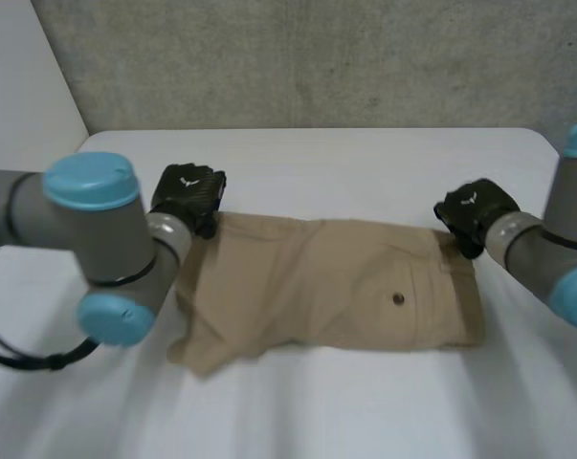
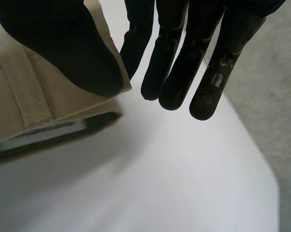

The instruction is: Fold the shorts.

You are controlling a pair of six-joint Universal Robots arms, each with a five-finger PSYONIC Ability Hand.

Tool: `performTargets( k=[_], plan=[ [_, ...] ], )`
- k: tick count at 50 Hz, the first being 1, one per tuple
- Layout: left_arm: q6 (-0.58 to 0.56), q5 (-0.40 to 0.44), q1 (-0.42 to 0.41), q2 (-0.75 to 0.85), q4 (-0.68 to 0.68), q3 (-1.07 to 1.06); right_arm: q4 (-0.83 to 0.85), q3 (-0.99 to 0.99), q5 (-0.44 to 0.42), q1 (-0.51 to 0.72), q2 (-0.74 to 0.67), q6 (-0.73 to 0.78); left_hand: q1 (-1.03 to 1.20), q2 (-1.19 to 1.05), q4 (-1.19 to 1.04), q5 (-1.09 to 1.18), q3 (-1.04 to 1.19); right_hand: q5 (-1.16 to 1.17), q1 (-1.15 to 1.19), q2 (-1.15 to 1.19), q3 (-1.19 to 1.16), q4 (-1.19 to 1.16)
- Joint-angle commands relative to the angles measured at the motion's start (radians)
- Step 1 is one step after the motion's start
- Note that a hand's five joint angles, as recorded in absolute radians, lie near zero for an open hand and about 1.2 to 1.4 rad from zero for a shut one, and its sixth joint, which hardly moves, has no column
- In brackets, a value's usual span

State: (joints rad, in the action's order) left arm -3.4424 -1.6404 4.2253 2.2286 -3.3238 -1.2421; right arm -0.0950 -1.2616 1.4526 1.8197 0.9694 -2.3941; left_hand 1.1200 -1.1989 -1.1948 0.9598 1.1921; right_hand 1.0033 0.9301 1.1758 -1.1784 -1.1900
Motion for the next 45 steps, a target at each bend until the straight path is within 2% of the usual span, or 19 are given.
performTargets(
  k=[1, 10, 11, 12, 13, 14, 15, 18, 19, 21, 26, 30, 36, 41, 45],
  plan=[
    [-0.083, 0.002, 0.007, 0.199, -0.077, 0.223, 0.178, 0.102, 0.08, 0.039, -0.124, -0.002, 0.276, -0.197, -0.201, 0.262, 0.204, 0.218, 0.466, 0.22, -0.218, -0.206],
    [-0.116, 0.008, 0.005, 0.256, -0.197, 0.23, 0.35, 0.134, 0.097, 0.046, -0.215, 0.023, 0.276, -0.197, -0.201, 0.262, 0.204, 0.218, 0.466, 0.22, -0.218, -0.206],
    [-0.116, 0.01, 0.005, 0.255, -0.204, 0.222, 0.351, 0.14, 0.103, 0.047, -0.222, 0.03, 0.128, -0.05, -0.054, 0.114, 0.056, 0.218, 0.466, 0.22, -0.218, -0.206],
    [-0.116, 0.013, 0.005, 0.253, -0.21, 0.214, 0.35, 0.152, 0.115, 0.049, -0.231, 0.041, -0.21, 0.289, 0.285, -0.225, -0.282, -0.432, -0.184, -0.43, 0.432, 0.444],
    [-0.118, 0.017, 0.005, 0.244, -0.224, 0.196, 0.35, 0.156, 0.124, 0.049, -0.235, 0.044, -0.92, 0.999, 0.995, -0.934, -0.992, -0.839, -0.591, -0.837, 0.84, 0.851],
    [-0.12, 0.016, 0.004, 0.238, -0.233, 0.185, 0.351, 0.159, 0.138, 0.05, -0.232, 0.046, -0.945, 1.024, 1.02, -0.96, -1.018, -1.003, -0.756, -1.001, 1.004, 1.015],
    [-0.12, 0.016, 0.004, 0.232, -0.241, 0.176, 0.356, 0.16, 0.152, 0.053, -0.227, 0.044, -0.887, 0.966, 0.962, -0.901, -0.959, -1.003, -0.756, -1.001, 1.004, 1.015],
    [-0.116, 0.013, -0.002, 0.209, -0.257, 0.162, 0.359, 0.162, 0.196, 0.063, -0.189, 0.018, -0.945, 1.024, 1.02, -0.96, -1.018, -1.003, -0.756, -1.001, 1.004, 1.015],
    [-0.116, 0.005, -0.005, 0.172, -0.269, 0.147, 0.357, 0.143, 0.221, 0.063, -0.117, -0.037, -0.945, 1.024, 1.02, -0.96, -1.018, -1.003, -0.756, -1.001, 1.004, 1.015],
    [-0.106, -0.009, -0.005, 0.085, -0.269, 0.102, 0.351, 0.123, 0.219, 0.061, -0.068, -0.088, -0.945, 1.024, 1.02, -0.96, -1.018, -1.003, -0.756, -1.001, 1.004, 1.015],
    [-0.104, -0.012, -0.013, -0.061, -0.266, -0.011, 0.339, 0.009, 0.195, 0.053, 0.084, -0.227, -0.945, 1.024, 1.02, -0.96, -1.018, -1.003, -0.756, -1.001, 1.004, 1.015],
    [-0.098, -0.01, -0.015, -0.183, -0.264, -0.136, 0.23, -0.148, 0.105, 0.052, 0.225, -0.261, -0.945, 1.024, 1.02, -0.96, -1.018, -1.003, -0.756, -1.001, 1.004, 1.015],
    [-0.081, -0.007, -0.011, -0.306, -0.234, -0.33, 0.126, -0.297, 0.074, 0.052, 0.261, -0.287, -0.912, 0.991, 0.987, -0.927, -0.985, -1.003, -0.756, -1.001, 1.004, 1.015],
    [-0.075, -0.004, 0.001, -0.372, -0.161, -0.418, 0.129, -0.407, 0.063, 0.043, 0.273, -0.307, -0.821, 0.9, 0.896, -0.836, -0.894, -0.955, -0.707, -0.953, 0.956, 0.967],
    [-0.008, -0.003, 0.021, -0.408, -0.067, -0.491, 0.17, -0.476, 0.06, 0.041, 0.272, -0.309, -0.655, 0.733, 0.729, -0.669, -0.727, -0.855, -0.608, -0.853, 0.856, 0.867]
  ],
)
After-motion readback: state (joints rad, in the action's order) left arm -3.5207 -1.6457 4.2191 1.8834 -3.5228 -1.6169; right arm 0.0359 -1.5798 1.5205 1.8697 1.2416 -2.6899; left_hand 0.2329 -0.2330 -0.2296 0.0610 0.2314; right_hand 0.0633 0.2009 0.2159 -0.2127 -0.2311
